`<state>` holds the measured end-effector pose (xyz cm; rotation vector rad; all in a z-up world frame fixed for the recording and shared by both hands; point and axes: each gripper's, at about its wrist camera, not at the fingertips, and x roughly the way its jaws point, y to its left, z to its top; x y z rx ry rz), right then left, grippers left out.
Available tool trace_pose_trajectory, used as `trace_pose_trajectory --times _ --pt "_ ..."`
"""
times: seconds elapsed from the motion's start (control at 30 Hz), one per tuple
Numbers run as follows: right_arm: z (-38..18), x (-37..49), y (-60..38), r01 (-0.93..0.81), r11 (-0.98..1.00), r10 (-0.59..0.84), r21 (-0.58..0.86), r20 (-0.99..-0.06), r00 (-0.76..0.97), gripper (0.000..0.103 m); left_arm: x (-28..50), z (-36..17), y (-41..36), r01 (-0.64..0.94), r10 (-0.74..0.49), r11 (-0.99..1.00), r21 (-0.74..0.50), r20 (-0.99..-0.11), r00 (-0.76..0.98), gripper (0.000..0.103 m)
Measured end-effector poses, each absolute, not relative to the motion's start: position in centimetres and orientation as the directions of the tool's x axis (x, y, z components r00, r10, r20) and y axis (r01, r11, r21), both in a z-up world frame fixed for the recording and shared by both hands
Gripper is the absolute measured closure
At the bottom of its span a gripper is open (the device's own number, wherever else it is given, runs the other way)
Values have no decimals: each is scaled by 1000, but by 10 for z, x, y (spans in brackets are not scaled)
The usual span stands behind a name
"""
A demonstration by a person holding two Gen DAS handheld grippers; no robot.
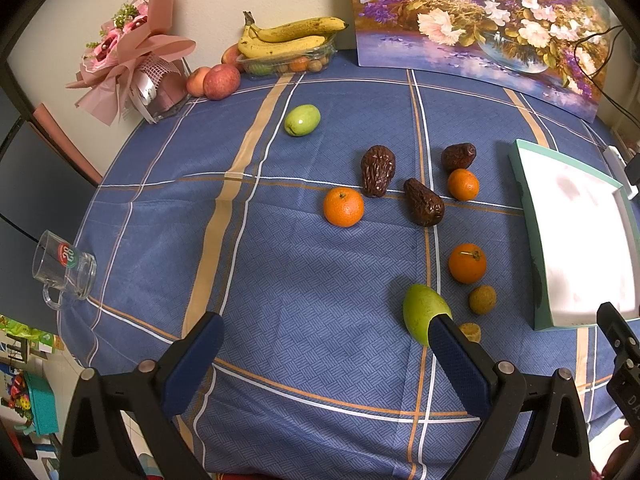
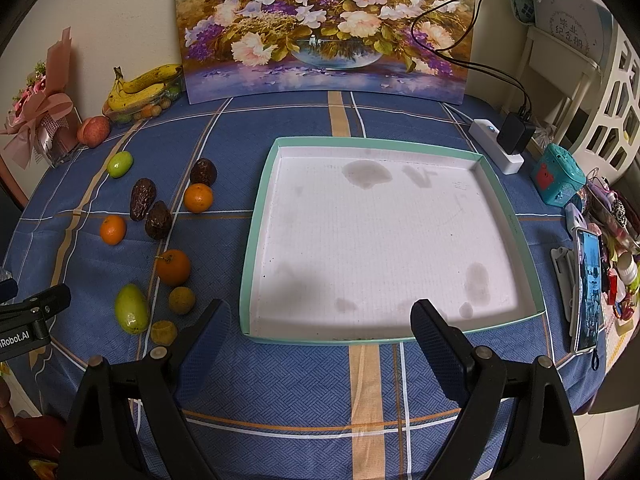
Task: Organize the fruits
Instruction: 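Move both tools toward the mandarin oranges beside the dates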
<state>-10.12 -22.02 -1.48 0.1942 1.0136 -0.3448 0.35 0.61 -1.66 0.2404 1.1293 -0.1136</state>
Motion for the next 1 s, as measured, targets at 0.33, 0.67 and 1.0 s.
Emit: trace_pose_trajectory --times 0.33,0.67,1.0 --pt "-17 -101 -218 368 930 -189 -2 -861 473 11 4 -21 11 199 15 974 106 -911 412 0" --pt "-21 -96 -219 371 929 -170 14 -873 458 11 17 -24 21 140 -29 990 29 -919 394 0" --pt "-18 -76 -218 345 933 -105 104 -838 536 11 45 -16 47 41 -121 992 -117 -858 499 0"
